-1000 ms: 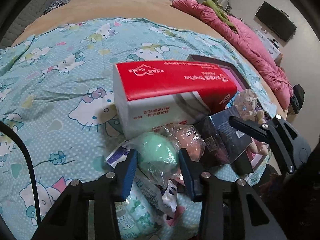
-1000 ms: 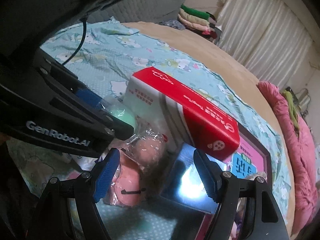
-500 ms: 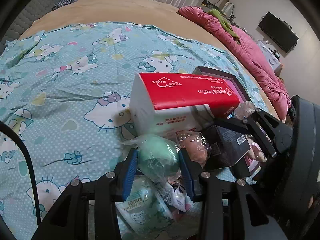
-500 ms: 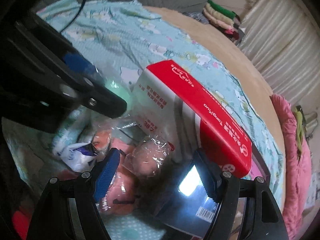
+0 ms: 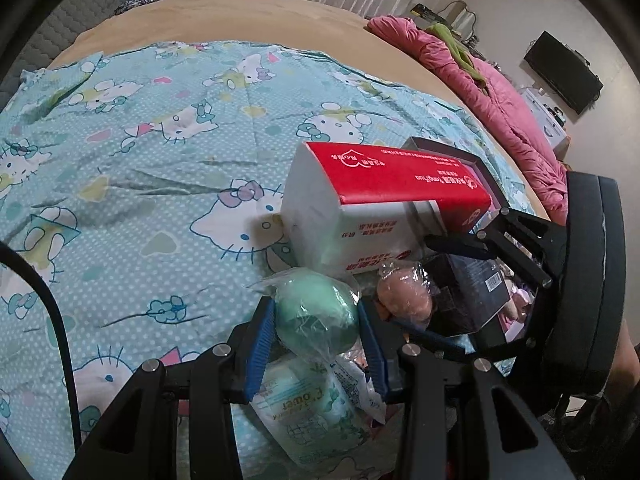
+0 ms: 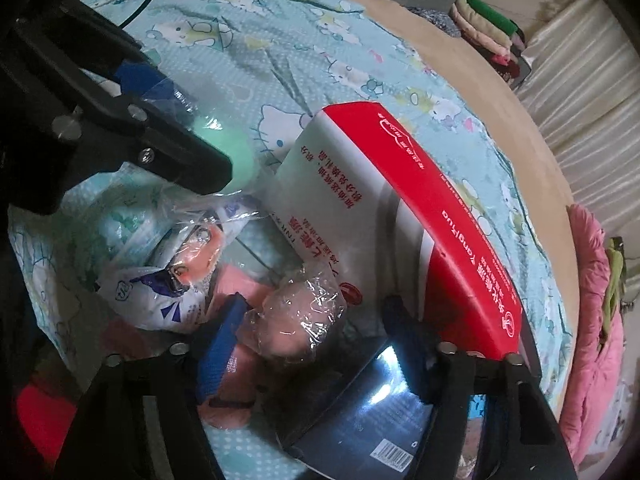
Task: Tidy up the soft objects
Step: 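Lift the bagged green ball with the left tool while the right tool lifts the bagged pink doll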
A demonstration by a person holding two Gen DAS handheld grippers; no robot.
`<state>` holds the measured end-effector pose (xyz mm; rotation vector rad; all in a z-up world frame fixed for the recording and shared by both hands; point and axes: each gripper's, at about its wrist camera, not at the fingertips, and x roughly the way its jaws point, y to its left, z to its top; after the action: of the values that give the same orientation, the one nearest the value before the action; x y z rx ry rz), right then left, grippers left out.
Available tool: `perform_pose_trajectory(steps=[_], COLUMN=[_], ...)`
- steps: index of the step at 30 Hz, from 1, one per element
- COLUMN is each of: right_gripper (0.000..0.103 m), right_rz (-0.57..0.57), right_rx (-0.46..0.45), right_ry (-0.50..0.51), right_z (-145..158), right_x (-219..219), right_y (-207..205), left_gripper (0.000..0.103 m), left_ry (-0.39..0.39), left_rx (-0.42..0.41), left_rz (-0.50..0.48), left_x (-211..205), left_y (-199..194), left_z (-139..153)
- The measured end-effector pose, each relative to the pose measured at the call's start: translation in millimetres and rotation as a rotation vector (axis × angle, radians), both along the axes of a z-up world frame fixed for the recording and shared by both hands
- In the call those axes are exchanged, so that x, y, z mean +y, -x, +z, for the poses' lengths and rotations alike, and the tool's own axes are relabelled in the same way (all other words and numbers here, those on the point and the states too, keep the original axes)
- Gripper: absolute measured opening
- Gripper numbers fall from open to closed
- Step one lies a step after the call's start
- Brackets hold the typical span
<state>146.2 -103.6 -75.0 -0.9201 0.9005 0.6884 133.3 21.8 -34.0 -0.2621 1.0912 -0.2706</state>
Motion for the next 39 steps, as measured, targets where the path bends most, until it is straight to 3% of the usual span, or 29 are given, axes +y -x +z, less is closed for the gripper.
perform_pose_trajectory(steps=[5, 6, 7, 13, 20, 39], right_gripper=[0.055, 0.042, 0.039, 0.035, 0.034, 0.034], right_rz=[-0.037, -0.038, -0.042, -0.104, -0.180, -0.223], right_rx=[-0.003, -0.008, 0.013, -0.004, 0.062, -0.021], right_ry=[-0.022, -0.030, -0.047, -0.118, -0.328, -0.489], right_z=[3.8, 4.3, 3.8, 4.8, 35.6, 88.3], right_x=[-2.5, -2.0, -2.2, -7.4, -23.5, -48.4], right_y=[1.6, 3.2, 5.3, 14.0, 16.2, 37.7], left_gripper=[0.042, 0.042, 0.042, 0.042, 0.042, 0.042], left_ry=[0.002, 0.004, 0.005, 0.007, 0.008, -0.049], left_rx=[0.000, -0.001, -0.001, -0.004, -0.025, -0.146], left_rz=[0.001, 0.002, 0.002, 0.006, 0.014, 0.025], left_x=[-0.5, -0.5, -1.1, 0.5, 2.0, -23.1], left_y=[0.6, 0.6, 1.0, 1.2, 3.3, 32.0], left_z=[0.3, 0.2, 0.9, 1.9, 10.1, 58.5])
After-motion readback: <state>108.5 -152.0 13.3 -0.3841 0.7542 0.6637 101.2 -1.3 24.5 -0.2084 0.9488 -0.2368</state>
